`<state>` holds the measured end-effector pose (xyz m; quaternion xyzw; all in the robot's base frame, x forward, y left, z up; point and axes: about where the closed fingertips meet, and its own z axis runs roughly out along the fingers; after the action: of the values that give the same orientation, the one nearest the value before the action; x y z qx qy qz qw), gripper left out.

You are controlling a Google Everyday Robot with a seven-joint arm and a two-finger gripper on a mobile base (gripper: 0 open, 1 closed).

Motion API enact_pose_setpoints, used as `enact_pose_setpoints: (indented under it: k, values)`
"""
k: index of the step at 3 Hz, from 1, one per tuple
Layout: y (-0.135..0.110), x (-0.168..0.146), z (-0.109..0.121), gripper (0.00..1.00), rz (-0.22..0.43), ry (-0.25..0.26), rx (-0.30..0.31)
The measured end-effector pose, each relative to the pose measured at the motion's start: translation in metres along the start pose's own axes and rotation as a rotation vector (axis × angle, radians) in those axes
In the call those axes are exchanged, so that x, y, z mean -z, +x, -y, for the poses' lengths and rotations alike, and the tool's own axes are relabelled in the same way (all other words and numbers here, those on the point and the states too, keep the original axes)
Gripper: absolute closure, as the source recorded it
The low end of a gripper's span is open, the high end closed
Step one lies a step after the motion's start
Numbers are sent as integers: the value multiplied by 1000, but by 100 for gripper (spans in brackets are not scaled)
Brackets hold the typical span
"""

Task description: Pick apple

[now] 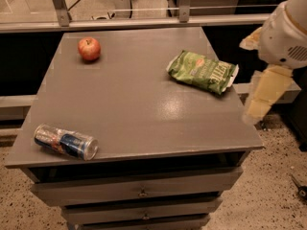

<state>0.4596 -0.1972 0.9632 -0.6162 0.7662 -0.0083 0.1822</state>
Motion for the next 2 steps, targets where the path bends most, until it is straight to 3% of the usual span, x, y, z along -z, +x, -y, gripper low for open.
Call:
enact_pose_setpoints:
  k: [2]
  values:
    - [-84, -77, 46, 0, 266, -21, 89]
